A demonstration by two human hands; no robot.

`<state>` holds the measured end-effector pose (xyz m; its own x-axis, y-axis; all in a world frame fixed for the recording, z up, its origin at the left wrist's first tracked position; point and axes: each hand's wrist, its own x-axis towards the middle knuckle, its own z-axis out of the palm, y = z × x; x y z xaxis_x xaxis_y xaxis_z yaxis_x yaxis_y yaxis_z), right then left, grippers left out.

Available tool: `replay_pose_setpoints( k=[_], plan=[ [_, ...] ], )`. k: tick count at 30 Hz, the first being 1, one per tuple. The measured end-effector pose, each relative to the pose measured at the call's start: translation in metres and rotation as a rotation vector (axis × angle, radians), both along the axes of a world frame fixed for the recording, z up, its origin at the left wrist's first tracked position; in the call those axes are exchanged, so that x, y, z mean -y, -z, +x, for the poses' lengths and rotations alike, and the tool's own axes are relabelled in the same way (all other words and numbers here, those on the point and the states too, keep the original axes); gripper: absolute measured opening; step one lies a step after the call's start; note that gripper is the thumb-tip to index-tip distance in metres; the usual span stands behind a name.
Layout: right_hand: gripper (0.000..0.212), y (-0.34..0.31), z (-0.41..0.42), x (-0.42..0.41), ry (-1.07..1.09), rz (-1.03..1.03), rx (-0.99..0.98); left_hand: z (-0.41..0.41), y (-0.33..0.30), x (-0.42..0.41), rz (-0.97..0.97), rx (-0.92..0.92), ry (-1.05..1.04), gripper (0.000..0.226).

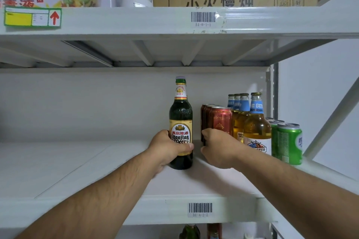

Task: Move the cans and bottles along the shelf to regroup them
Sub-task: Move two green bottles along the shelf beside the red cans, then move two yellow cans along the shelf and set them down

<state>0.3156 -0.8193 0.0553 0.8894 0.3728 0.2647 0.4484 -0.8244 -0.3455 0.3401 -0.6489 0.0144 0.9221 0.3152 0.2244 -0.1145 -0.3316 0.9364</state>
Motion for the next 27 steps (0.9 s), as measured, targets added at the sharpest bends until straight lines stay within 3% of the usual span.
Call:
replay_pose_setpoints(
  k=[8, 12, 14, 16, 19, 23, 27],
  plan=[
    [0.005, 0.002, -0.012, 0.009, -0.039, -0.031, -0.009, -0.006, -0.001, 0.004, 0.079, 0.027, -0.019, 0.051],
    [0.019, 0.005, -0.015, 0.009, -0.080, -0.032, -0.005, -0.009, 0.000, 0.002, 0.149, 0.003, 0.008, 0.053],
    [0.008, 0.007, -0.016, 0.008, -0.104, -0.031, -0.016, -0.016, -0.002, 0.001, 0.195, -0.024, 0.019, 0.061],
    [0.020, 0.010, -0.021, 0.009, -0.137, -0.034, -0.010, -0.027, 0.000, -0.004, 0.244, -0.049, -0.006, 0.077],
    [0.030, 0.017, -0.036, 0.008, -0.218, -0.041, 0.030, -0.051, 0.002, -0.018, 0.398, -0.047, -0.074, 0.098],
    [0.028, 0.025, -0.062, -0.013, -0.281, -0.116, 0.053, -0.092, 0.005, -0.048, 0.709, -0.092, -0.154, 0.089],
    [0.042, 0.029, -0.089, -0.055, -0.373, -0.187, 0.151, -0.139, 0.007, -0.090, 0.771, -0.165, -0.215, 0.085]
  ],
)
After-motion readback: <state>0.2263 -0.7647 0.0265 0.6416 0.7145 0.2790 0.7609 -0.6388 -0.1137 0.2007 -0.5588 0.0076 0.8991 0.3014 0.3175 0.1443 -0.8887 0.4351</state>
